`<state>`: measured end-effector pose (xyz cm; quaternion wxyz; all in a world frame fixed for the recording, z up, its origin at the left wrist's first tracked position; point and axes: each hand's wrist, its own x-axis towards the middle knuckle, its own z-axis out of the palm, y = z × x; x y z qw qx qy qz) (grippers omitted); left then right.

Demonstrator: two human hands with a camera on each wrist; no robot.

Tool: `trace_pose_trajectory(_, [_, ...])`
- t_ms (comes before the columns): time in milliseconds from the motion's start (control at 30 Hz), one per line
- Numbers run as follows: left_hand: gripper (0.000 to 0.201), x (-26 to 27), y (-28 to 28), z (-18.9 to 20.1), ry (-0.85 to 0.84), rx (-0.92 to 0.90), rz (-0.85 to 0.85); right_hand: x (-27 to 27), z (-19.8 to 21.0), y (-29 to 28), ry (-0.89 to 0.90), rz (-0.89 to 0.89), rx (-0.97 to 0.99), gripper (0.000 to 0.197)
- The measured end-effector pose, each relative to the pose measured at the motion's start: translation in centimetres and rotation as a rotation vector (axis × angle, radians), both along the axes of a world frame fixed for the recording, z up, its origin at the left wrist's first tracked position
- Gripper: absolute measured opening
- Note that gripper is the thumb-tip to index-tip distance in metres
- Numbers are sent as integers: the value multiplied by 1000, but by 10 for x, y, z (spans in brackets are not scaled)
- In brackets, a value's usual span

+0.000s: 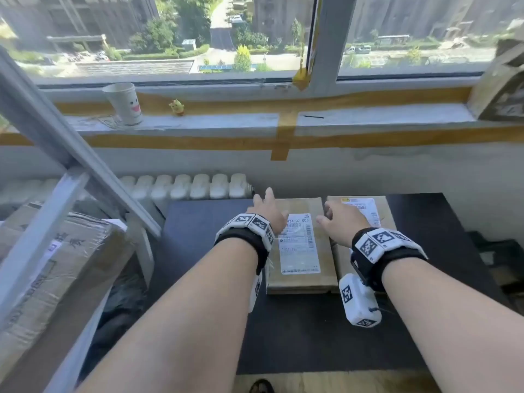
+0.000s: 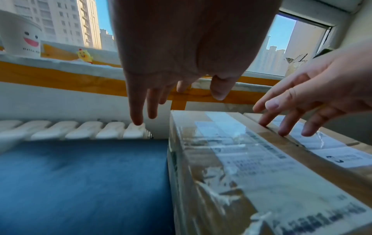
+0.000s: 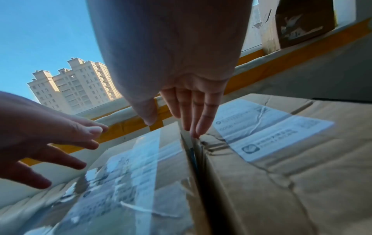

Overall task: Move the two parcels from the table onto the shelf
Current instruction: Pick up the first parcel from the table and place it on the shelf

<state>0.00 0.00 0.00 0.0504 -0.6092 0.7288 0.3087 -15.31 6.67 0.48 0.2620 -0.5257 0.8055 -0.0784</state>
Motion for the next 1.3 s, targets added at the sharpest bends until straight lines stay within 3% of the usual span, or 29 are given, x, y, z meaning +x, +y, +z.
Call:
trace_pose_trajectory(167, [83, 4, -5, -25, 13, 85, 63, 6, -10, -4, 59, -1, 41, 24])
trace_pose_trajectory(267, [83, 3, -5, -29, 21, 180, 209, 7, -16, -6, 76, 9, 71, 20])
trace_pose_trajectory(333, [63, 3, -8, -29, 48, 228, 289, 6, -18, -8, 45, 9, 77, 15])
trace_pose_trajectory(400, [23, 6, -12, -30, 89, 234, 308, 6, -17, -9, -35, -2, 59, 21])
trace_pose_trajectory(500, [21, 14, -17, -16, 177, 213, 360, 4, -10, -9, -245, -109, -17, 41])
trace_pose_trajectory(700, [46, 21, -33, 43, 410, 105, 456, -1, 42, -20, -533, -241, -273, 46])
trace_pose_trajectory(833, [32, 26, -37, 93, 648, -3, 493, -5, 85, -28, -770, -314, -408, 56])
trace_pose_trajectory(1000, [35, 23, -41, 131, 820, -36, 520, -9, 119, -31, -836, -335, -520, 36])
trace_pose_trajectory(1100, [37, 20, -38, 144, 910, -11, 499, -16, 134, -31, -857, -331, -556, 35])
trace_pose_trajectory(1300, [79, 16, -33, 153, 979, 56, 464, -22, 139, -26, -919, -343, -535, 36])
